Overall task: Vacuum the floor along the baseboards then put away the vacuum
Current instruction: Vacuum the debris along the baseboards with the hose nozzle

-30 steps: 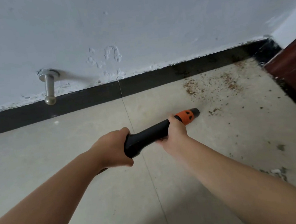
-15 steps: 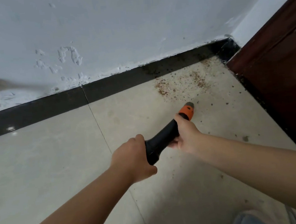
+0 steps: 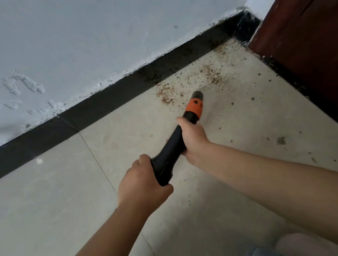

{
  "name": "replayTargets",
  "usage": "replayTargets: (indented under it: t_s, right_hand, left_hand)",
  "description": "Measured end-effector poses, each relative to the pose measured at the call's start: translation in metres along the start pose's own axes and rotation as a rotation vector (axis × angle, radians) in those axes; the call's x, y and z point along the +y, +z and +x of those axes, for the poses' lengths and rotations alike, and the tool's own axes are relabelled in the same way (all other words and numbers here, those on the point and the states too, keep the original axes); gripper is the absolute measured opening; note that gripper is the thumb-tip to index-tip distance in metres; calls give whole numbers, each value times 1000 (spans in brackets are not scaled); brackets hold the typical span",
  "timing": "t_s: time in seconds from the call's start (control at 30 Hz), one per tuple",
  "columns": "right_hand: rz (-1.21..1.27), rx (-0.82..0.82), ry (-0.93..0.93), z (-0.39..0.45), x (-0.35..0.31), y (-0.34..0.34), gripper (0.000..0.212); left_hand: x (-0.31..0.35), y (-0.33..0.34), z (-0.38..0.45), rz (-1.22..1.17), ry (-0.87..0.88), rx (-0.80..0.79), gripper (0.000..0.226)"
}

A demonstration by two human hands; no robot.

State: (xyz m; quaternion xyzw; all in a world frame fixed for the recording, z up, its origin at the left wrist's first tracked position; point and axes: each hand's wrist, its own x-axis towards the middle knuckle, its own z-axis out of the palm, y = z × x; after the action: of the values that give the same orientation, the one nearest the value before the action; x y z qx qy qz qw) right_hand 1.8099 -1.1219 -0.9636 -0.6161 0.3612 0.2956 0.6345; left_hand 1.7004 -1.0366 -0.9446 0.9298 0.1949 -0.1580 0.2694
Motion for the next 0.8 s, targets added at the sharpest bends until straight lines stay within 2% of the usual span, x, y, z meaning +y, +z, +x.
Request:
replayTargets:
  t_s: [0.27, 0.8]
  right_hand:
    - [-44, -83, 22, -10, 3, 6, 47]
    - [-122, -19, -4, -41, 10, 34, 54]
  left_hand:
    - [-3, -4, -3, 6, -106, 59, 36]
    - [-42, -31, 7, 19, 17, 13, 37]
